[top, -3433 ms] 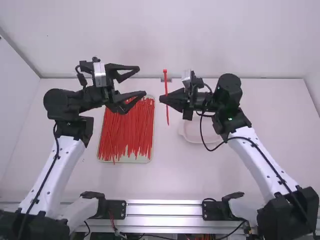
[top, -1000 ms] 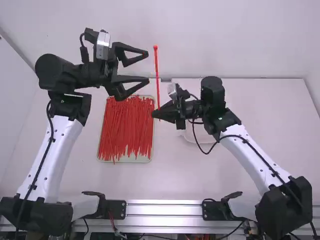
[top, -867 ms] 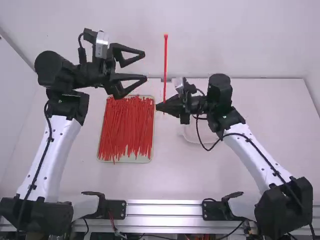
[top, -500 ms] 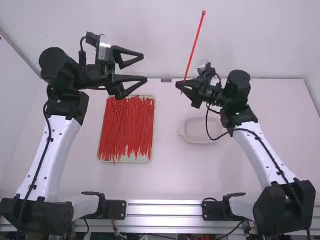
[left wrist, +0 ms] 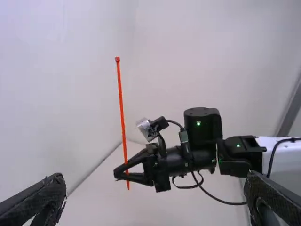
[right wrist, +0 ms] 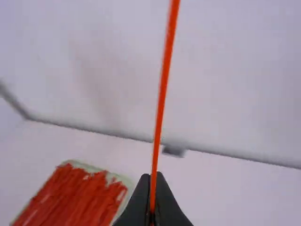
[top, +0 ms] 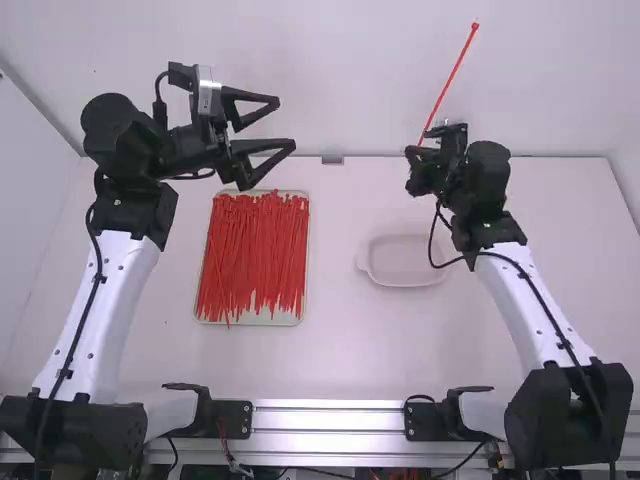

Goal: Fasten the cable tie

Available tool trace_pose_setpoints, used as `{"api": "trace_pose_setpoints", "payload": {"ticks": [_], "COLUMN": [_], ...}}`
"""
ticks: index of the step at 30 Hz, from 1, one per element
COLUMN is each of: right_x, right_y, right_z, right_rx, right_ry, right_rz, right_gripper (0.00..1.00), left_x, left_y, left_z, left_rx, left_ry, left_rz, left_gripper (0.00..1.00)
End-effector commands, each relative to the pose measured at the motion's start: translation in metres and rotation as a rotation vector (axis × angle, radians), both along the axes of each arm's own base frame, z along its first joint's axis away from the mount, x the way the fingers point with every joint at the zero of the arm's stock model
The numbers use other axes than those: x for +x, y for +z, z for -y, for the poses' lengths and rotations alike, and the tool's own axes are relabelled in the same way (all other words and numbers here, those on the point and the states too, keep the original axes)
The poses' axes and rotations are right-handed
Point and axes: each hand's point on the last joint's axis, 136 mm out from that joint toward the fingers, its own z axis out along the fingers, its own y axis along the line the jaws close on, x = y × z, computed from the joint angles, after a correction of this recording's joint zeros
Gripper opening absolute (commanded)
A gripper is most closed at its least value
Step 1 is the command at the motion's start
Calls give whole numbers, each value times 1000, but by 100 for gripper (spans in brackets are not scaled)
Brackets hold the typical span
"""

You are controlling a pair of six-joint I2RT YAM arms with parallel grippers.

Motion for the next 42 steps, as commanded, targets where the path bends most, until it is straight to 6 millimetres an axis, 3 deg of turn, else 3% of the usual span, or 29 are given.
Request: {"api": "trace_pose_setpoints", "payload": {"ticks": [1,13,18,23,29,33,42], "right_x": [20,58,69,72,61,50,16], "right_y": [-4,-57,-75,-84,-64,-43,-1], "right_z": [29,81,90,101,85,56,-10], "right_rx": [-61,-52,-69,-146,-321,-439,-595], "right_ry": [-172,-299,-321,-493,-685,-719,-759], "right_rz": [7,-100,-186,-244,-214,-173,-48], "right_gripper": [0,0,0,0,0,0,0], "left_x": [5,5,7,9,18,22,52], "left_y": [0,-3,-5,-4,-3,-1,1], "left_z": [-5,-3,-5,-5,-8,-13,-33], "left_rx": [5,5,5,-3,-26,-32,-127], "left_ry": [23,13,19,35,88,115,309], "left_rz": [20,-3,-17,-25,-52,-47,-151], "left_gripper": [99,99,99,99,99,99,99]}}
